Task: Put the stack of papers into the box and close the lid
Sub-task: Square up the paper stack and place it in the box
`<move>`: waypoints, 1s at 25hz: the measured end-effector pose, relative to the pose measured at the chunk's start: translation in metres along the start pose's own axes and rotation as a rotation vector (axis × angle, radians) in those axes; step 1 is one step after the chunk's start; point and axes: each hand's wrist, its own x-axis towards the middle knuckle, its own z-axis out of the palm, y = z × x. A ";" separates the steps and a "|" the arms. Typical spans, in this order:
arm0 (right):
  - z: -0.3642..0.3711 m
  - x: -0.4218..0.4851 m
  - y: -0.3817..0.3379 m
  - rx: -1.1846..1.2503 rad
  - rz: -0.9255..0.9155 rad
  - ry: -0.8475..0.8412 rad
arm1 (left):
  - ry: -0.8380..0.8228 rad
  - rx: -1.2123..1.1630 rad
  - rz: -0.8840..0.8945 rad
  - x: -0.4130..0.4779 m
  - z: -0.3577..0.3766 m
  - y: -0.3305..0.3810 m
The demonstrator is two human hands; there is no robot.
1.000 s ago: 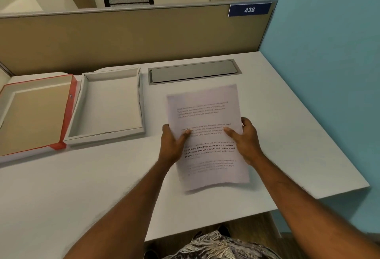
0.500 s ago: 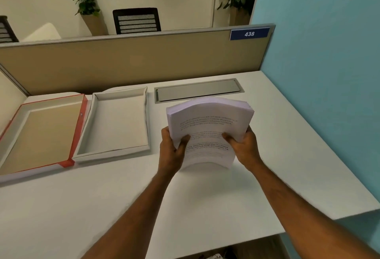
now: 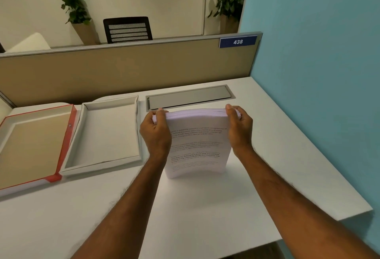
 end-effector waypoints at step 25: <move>-0.018 0.014 0.121 -0.226 0.121 -0.528 | -0.392 0.283 0.031 -0.016 -0.020 -0.112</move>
